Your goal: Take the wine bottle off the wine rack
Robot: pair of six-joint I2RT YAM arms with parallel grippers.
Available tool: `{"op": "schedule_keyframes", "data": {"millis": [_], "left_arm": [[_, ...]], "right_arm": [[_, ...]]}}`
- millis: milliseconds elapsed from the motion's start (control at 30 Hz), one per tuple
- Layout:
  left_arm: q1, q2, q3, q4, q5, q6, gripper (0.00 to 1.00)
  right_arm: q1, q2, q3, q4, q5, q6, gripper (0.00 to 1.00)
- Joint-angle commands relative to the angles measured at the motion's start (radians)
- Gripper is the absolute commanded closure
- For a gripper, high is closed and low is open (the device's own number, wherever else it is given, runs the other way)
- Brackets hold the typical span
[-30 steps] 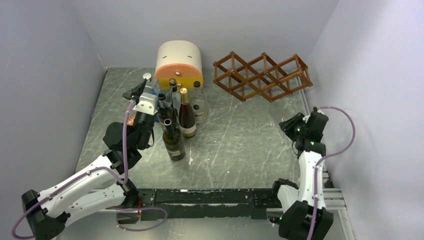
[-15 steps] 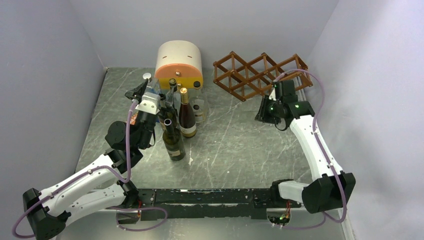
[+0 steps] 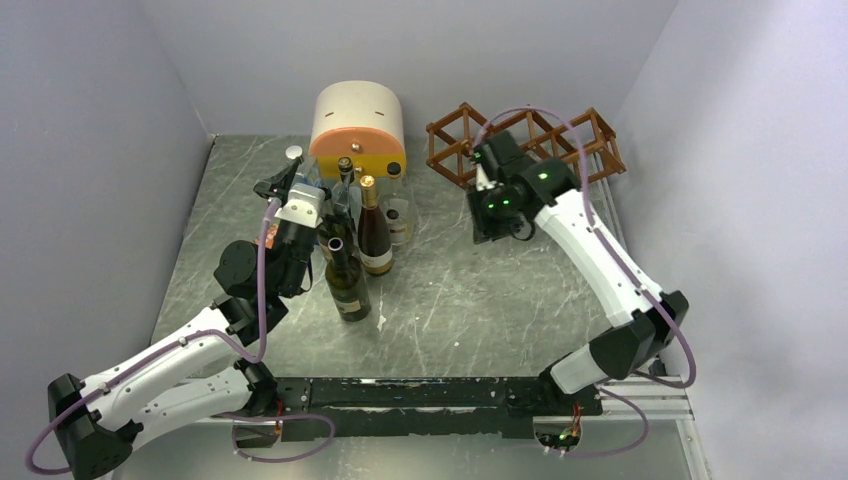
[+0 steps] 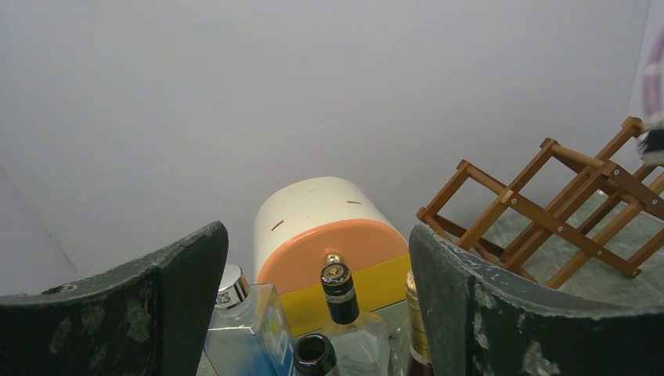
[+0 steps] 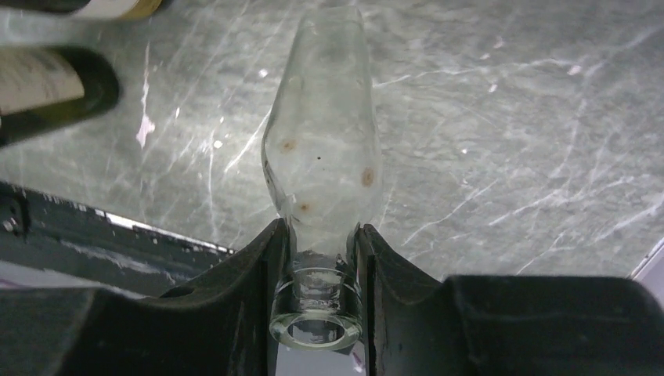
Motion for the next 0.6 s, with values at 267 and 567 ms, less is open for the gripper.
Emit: {"op": "schedule_keyframes", "data": {"millis": [267,567], "left_arm": [[0.009,-0.017,0.009,0.019,0.005,0.024,0.11],[0.009,-0.022,0.011,0.017,0.009,0.024,0.11]], "right_arm": [[0.230,0.180,0.152,-0.114,0.034,-0.011,1.00],[0.251,0.228,0.164,-0.111,0.037,-0.020,0.90]]}}
